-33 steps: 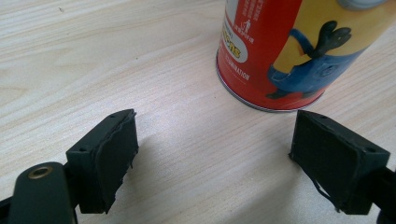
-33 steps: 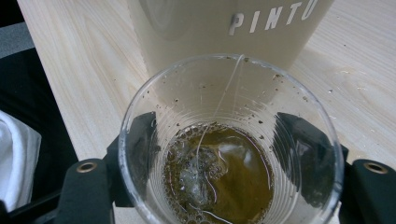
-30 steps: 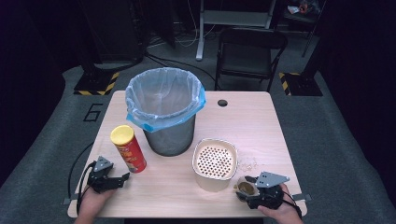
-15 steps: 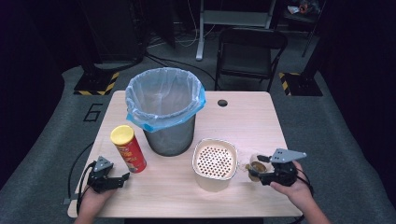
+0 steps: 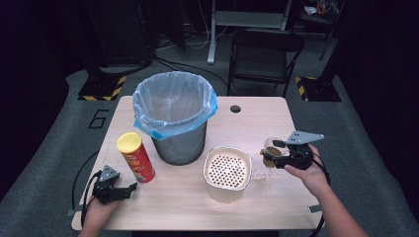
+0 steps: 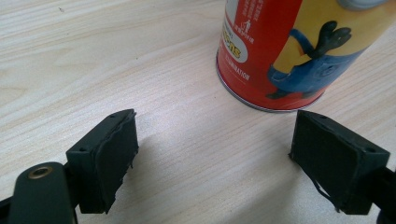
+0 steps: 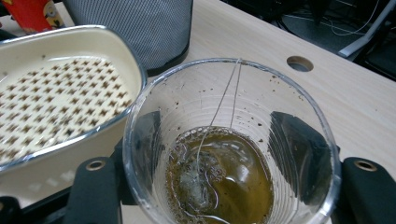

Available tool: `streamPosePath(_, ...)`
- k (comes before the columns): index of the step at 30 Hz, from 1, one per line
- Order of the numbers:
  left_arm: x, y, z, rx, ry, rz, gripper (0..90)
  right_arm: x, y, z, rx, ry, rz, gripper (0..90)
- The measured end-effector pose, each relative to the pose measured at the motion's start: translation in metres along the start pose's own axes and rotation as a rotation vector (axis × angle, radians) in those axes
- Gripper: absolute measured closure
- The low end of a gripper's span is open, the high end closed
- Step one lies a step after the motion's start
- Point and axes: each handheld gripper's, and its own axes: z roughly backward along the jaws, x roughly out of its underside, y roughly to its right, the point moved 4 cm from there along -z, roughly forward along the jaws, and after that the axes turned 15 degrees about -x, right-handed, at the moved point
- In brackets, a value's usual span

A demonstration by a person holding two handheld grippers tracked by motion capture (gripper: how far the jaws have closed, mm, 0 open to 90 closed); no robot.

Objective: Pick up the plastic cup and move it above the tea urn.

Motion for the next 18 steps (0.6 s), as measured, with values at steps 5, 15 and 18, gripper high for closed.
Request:
streamPosePath(5,0.0,0.0,0.0,0.0,0.001,0.0,14.5,-0.012,0.009,-0.012,0.001,0.003,0.024,34.9)
streamPosePath(15,0.0,0.0,0.0,0.0,0.001,0.0,14.5,-0.028,0.016,-0.035,-0.008,-0.013,0.079,35.3)
streamPosePath(18,0.0,0.0,0.0,0.0,0.001,-0.001,14.5,-0.032,0.016,-0.039,0.006,-0.008,0.109,35.5)
